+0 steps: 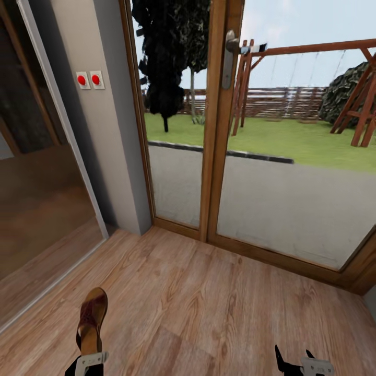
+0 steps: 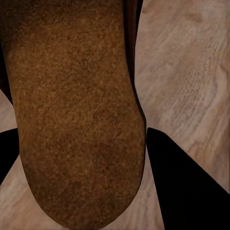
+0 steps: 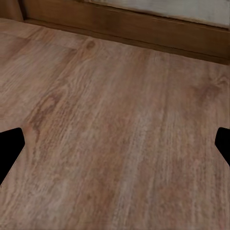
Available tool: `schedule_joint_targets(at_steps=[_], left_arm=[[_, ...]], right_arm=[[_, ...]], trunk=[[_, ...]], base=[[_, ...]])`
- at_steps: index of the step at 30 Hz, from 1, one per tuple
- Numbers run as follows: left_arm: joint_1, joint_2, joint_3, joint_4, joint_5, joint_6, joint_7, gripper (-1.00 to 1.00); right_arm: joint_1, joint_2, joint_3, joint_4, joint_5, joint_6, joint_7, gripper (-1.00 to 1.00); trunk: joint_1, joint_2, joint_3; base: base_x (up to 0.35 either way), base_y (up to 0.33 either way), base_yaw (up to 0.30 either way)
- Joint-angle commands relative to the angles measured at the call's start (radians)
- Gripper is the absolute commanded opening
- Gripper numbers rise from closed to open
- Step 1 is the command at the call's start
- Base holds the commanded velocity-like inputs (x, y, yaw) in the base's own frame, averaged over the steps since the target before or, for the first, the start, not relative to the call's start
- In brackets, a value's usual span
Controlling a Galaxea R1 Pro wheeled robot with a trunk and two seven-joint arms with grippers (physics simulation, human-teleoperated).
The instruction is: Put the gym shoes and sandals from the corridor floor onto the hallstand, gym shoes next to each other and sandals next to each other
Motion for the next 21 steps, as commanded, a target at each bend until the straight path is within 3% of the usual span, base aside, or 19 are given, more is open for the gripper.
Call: schedule_joint_targets(at_steps=[1, 4, 15, 21], left_arm=[[0.000, 0.000, -0.002, 0.001, 0.005, -0.003, 0.001, -1.00], [0.000, 0.001, -0.002, 0.000, 0.008, -0.003, 0.001, -1.00], [0.000, 0.002, -0.001, 0.000, 0.012, -0.004, 0.001, -1.00], [0.000, 0.001, -0.002, -0.001, 0.014, -0.004, 0.001, -1.00]], right_arm=[[0.000, 0.001, 0.000, 0.001, -0.010, -0.003, 0.005, 1.00], [0.000, 0.023, -0.001, 0.002, -0.009, -0.003, 0.000, 1.00], [0.000, 0.020, -0.002, 0.001, -0.007, 0.011, 0.001, 1.00], [0.000, 0.021, -0.001, 0.002, -0.007, 0.011, -0.003, 1.00]], trunk=[[-0.004, 0.007, 0.002], [-0.016, 0.028, 0.012], [-0.058, 0.105, 0.046], [-0.081, 0.147, 0.062]], base=[[0.000, 0.000, 0.000], [0.000, 0.000, 0.000], [0.000, 0.000, 0.002], [0.000, 0.000, 0.156]])
